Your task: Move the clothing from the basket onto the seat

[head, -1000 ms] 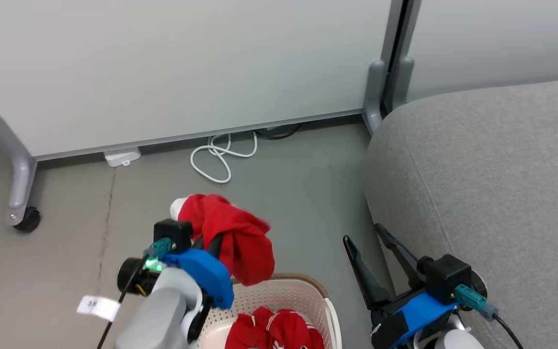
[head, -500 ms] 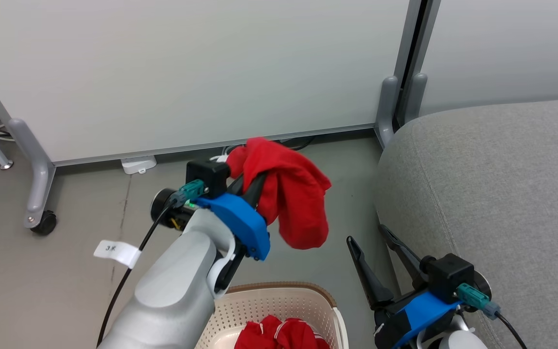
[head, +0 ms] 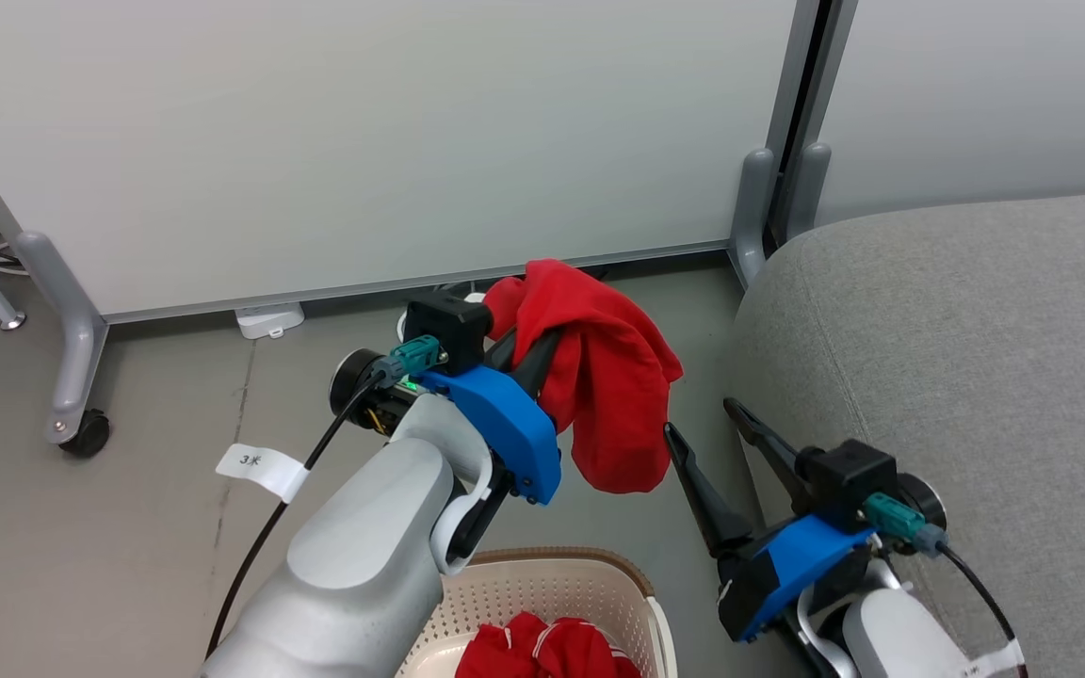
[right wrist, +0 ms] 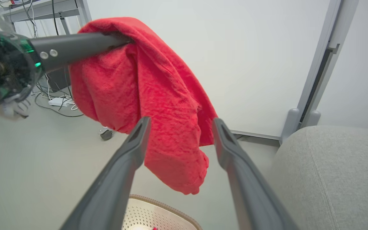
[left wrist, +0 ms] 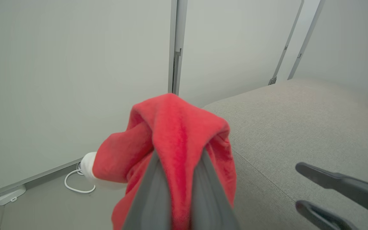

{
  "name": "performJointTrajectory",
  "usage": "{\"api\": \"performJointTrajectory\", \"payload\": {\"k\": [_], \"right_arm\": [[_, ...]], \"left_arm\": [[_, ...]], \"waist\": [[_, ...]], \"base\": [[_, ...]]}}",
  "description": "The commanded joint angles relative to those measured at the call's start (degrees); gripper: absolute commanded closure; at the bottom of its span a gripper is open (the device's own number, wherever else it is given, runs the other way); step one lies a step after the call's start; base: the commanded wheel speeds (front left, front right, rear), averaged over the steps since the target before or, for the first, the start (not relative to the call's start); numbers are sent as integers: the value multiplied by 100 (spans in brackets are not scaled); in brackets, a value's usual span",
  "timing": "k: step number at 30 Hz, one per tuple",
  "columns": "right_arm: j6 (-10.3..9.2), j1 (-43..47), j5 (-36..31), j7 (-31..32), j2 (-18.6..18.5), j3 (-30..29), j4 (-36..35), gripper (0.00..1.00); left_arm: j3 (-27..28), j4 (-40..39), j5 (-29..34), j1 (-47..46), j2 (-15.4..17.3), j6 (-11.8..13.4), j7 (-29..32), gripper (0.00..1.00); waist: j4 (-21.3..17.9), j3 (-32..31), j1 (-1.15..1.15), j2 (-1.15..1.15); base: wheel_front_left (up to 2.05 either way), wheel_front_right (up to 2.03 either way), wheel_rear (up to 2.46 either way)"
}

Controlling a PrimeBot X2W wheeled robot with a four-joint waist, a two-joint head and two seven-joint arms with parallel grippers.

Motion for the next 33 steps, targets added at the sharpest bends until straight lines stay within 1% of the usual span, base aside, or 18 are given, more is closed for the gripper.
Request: {"api": "performJointTrajectory", "payload": {"k": [1,5,10,15,20,28,29,30,31,33], "right_arm": [[2,-209,30,64,-18,4,132,0],[3,-681,90,189,-17,93,582,0],[3,-1190,263,275,-17,224,1338,0],[3,-1564,455,230,-16,491,1995,0],[3,-1824,622,128,-17,607,2508,0],[2,-2121,1179,51,-19,1030,3088,0],[2,-2137,1264,55,-18,1067,3156,3],[3,-2169,1293,28,-18,1100,3218,92],[3,-2195,1334,6,-18,1139,3261,100],[3,-2238,1417,-47,-18,1233,3351,100]], "left_arm": [[-38,-32,-48,-108,3,18,2,100],[-162,-83,-137,-137,3,42,10,100],[-337,-161,-232,-176,2,62,48,100],[-509,-232,-332,-176,1,82,72,100],[-710,-347,-459,-133,2,28,149,100],[-894,-495,-606,-117,3,-45,201,100],[-904,-507,-621,-119,2,-43,202,100],[-911,-514,-634,-121,2,-48,202,100],[-916,-518,-638,-124,2,-51,198,100],[-919,-522,-644,-128,2,-53,190,100]], "waist": [[2,13,0,0],[52,40,0,0],[152,66,0,0],[258,50,0,0],[359,19,0,0],[447,-29,0,0],[449,-35,0,0],[449,-38,0,0],[446,-41,0,0],[435,-43,0,0]], "base": [[0,0,0],[0,0,0],[0,0,0],[0,0,0],[0,0,0],[0,0,0],[0,0,0],[0,0,0],[0,0,0],[0,0,0]]}}
